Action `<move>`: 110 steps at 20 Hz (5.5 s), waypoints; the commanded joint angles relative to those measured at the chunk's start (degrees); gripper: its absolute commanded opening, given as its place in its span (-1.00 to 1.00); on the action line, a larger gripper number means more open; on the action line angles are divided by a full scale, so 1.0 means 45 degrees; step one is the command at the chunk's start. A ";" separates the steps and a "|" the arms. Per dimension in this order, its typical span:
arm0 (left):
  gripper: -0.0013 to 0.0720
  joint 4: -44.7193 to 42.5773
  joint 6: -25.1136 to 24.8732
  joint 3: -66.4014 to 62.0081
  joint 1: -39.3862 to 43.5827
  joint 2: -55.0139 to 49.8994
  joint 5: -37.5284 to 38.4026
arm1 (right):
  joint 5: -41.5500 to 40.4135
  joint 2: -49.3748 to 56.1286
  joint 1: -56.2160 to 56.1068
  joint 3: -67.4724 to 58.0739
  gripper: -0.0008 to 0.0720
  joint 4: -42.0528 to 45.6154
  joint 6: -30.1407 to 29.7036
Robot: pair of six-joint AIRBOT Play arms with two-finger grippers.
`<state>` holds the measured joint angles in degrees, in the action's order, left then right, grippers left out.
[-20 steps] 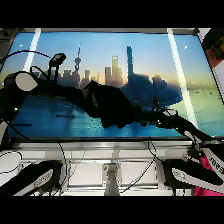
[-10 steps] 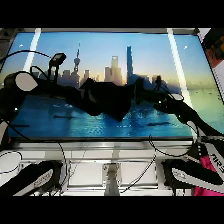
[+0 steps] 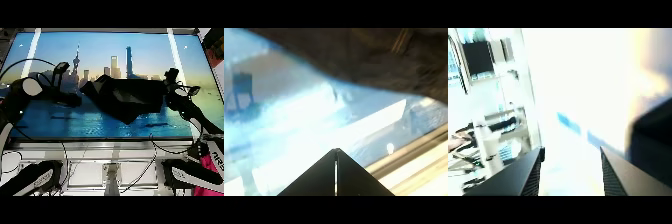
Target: Fold the clothes and pants, and hang the long-sleeved shirts on hangers.
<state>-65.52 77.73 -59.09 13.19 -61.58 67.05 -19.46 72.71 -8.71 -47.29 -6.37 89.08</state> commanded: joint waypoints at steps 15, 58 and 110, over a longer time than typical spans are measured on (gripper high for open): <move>-0.93 0.4109 0.0408 0.0894 -0.2817 -0.3463 -0.4099 | 1.5310 -0.3589 0.1107 0.5299 -0.94 0.5644 -0.3711; -0.53 0.9394 -0.0855 0.0690 -0.2453 -0.7388 -0.7713 | 1.5310 -0.0126 -0.1394 0.4056 -0.93 0.5396 -0.3308; -0.95 0.1783 -0.0651 0.3036 0.1583 0.3123 -0.6533 | 1.8724 -0.1472 0.1132 -0.1311 -0.94 1.4241 -0.0267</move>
<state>-57.30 72.12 -55.68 18.92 -55.07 36.69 63.07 74.39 -3.77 -66.50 58.02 87.92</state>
